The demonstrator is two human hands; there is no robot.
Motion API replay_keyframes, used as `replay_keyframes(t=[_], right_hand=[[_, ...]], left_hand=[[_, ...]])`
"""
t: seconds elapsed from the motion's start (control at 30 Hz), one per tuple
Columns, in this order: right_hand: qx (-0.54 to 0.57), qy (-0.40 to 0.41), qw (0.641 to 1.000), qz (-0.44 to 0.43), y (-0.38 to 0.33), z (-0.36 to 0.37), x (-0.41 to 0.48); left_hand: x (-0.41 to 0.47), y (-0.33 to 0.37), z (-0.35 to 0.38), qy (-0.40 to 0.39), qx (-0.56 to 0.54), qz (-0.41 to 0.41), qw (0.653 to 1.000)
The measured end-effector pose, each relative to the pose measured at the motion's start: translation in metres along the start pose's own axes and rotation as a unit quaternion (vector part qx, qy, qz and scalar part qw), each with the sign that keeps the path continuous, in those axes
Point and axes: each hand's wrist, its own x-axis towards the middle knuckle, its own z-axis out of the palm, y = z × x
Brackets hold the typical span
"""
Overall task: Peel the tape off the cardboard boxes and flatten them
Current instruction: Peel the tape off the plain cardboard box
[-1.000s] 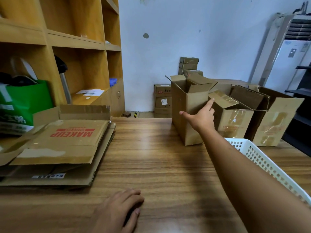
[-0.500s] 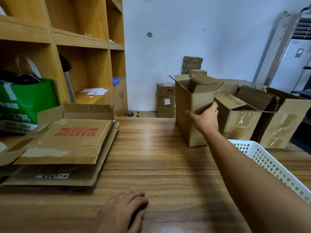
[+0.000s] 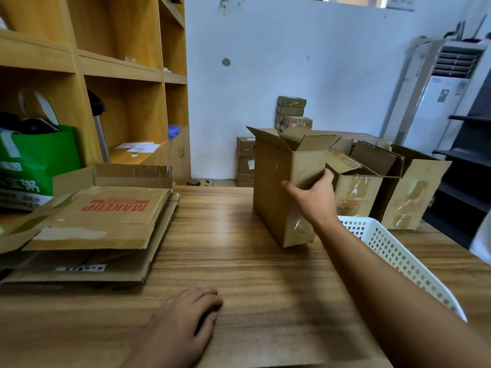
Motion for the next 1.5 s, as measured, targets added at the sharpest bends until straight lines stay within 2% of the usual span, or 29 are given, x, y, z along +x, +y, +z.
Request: replay_keyframes(t=[0.1,0.27,0.33,0.6,0.87,1.1,1.5], right_hand=[[0.035,-0.016,0.999,-0.001,-0.005,-0.015,-0.019],[0.101,-0.054,0.993,0.02,-0.007,-0.039,-0.05],[0.125,-0.071,0.989,0.031,-0.008,-0.047,-0.061],[0.165,-0.13,0.973,0.099,-0.008,-0.066,-0.087],[0.182,-0.186,0.95,0.172,-0.002,-0.068,-0.101],[0.168,-0.22,0.936,0.219,0.01,-0.063,-0.108],[0.118,-0.247,0.925,0.265,0.039,-0.054,-0.11]], left_hand=[[-0.003,0.002,0.001,0.044,0.005,0.023,0.999],[-0.003,0.01,-0.009,-0.002,-0.015,-0.022,1.0],[-0.007,0.012,-0.012,0.007,-0.019,-0.022,1.0],[-0.019,0.03,-0.039,0.116,-0.022,0.064,0.991],[-0.018,0.044,-0.07,0.149,-0.008,0.113,0.982],[-0.012,0.046,-0.077,0.108,0.0,0.117,0.987],[0.01,0.053,-0.064,-0.038,0.017,0.101,0.994]])
